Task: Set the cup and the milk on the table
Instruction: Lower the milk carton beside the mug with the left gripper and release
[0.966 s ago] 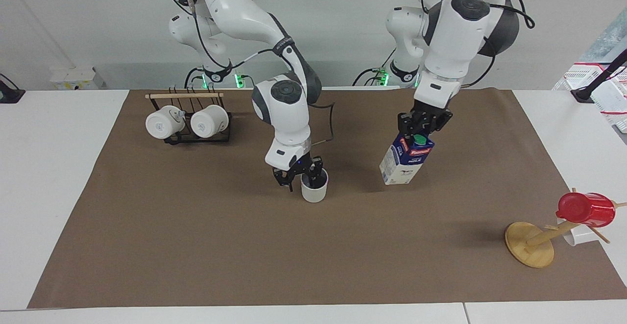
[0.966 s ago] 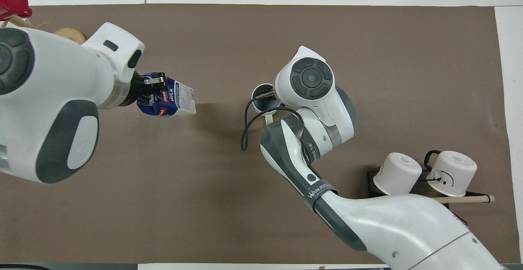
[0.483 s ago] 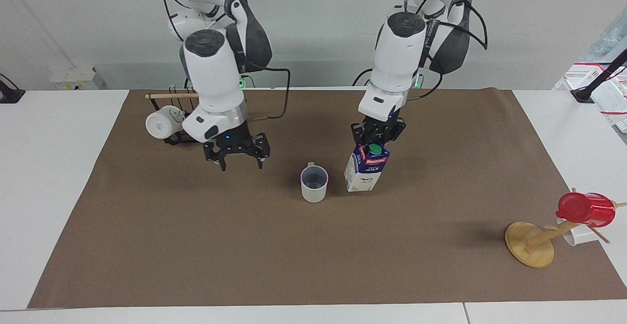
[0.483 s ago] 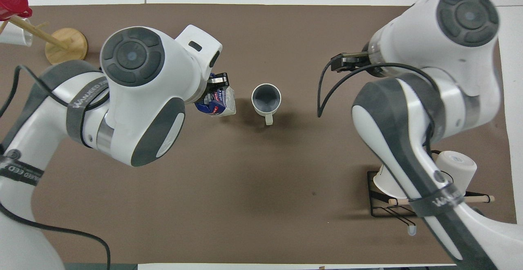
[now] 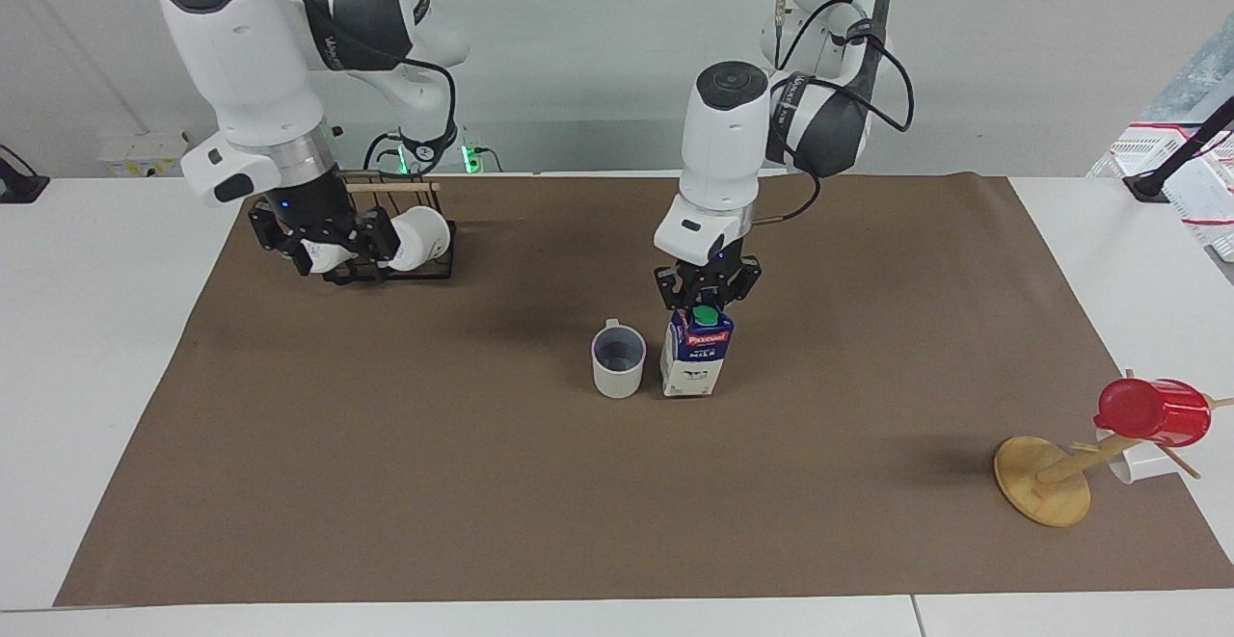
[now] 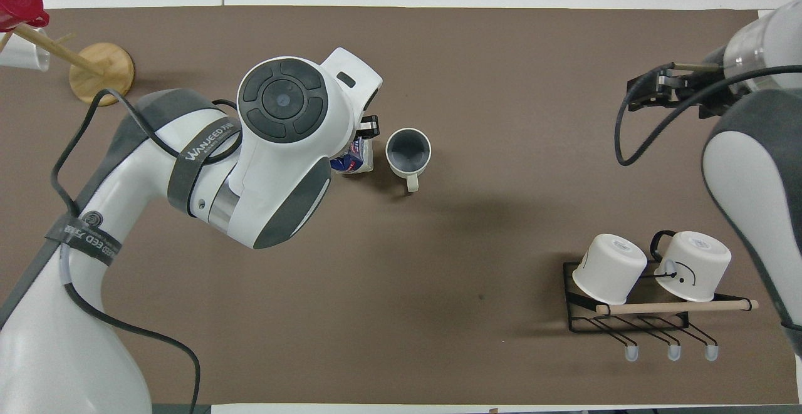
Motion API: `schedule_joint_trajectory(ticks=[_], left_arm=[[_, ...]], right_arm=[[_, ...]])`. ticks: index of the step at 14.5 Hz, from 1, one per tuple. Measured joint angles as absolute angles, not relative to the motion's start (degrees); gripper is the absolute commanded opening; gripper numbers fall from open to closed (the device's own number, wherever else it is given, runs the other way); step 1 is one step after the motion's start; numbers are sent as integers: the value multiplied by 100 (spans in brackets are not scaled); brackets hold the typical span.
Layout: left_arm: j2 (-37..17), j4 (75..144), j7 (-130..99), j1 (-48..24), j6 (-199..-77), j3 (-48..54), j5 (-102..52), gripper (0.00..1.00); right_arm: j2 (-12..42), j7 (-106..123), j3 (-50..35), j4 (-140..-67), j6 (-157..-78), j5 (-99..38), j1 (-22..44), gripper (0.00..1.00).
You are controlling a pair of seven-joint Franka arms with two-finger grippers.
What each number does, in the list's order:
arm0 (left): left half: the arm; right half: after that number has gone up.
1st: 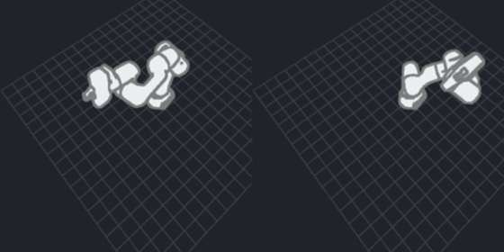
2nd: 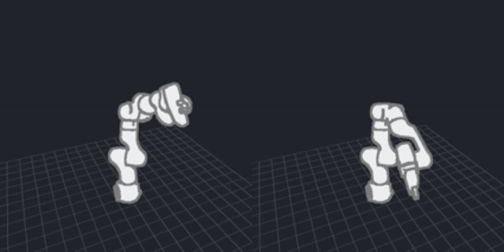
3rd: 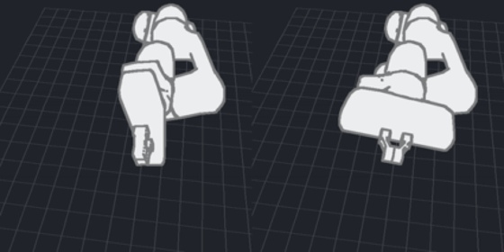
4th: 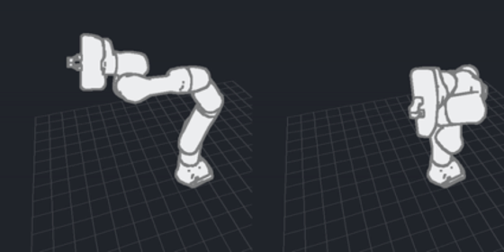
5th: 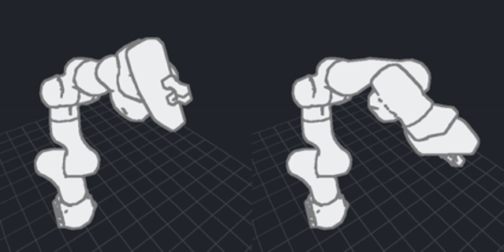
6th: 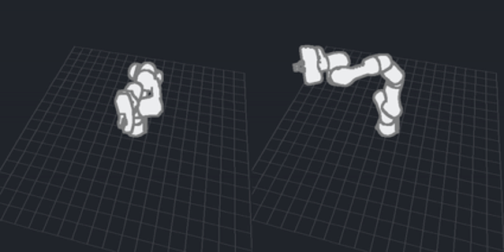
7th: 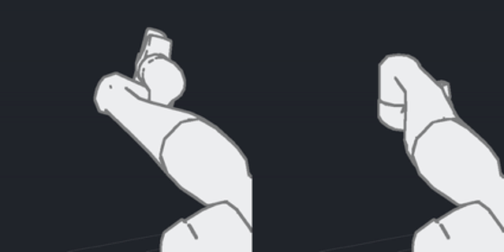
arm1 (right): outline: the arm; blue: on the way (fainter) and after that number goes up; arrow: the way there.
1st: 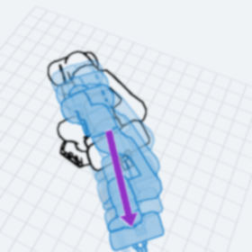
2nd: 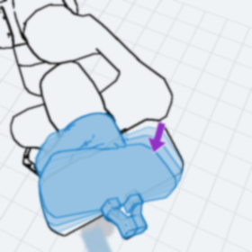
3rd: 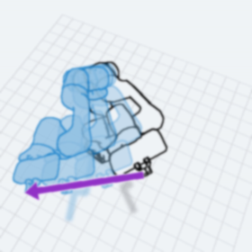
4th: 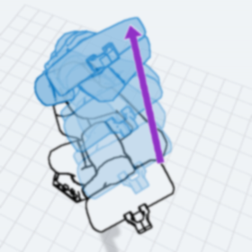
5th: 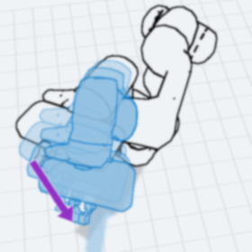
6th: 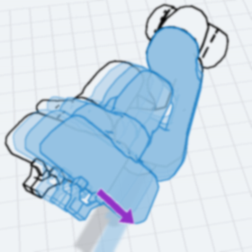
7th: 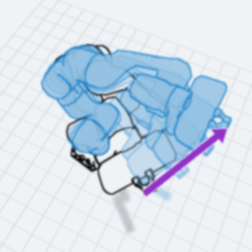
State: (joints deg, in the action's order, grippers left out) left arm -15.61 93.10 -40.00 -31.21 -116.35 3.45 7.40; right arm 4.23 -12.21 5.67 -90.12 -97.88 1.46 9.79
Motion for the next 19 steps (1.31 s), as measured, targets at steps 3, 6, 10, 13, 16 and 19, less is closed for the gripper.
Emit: schedule_joint_trajectory(ticks=[3, 6, 10, 13, 16, 19], left_arm=[[-1614, 9310, -4000, -3131, -11720, 345, 741, 0], [-1661, 9310, -4000, -3144, -11733, 346, 741, 0], [-1701, 9337, -4011, -3223, -11731, 347, 741, 0], [-1715, 9349, -4015, -3268, -11725, 343, 764, 39], [-1716, 9350, -4016, -3291, -11722, 344, 768, 100], [-1715, 9354, -4021, -3314, -11723, 344, 768, 100]], right_arm=[[211, -1059, 569, -9012, -9136, 147, 693, 100], [70, -820, 572, -9026, -8686, 147, 533, 100], [-236, -672, 571, -9329, -8435, 148, 479, 100], [-263, -465, 577, -9392, -8435, 148, 221, 100], [-252, -394, 580, -9339, -8444, 144, 9, 100], [-192, -396, 572, -9145, -8396, 31, -2, 100]])
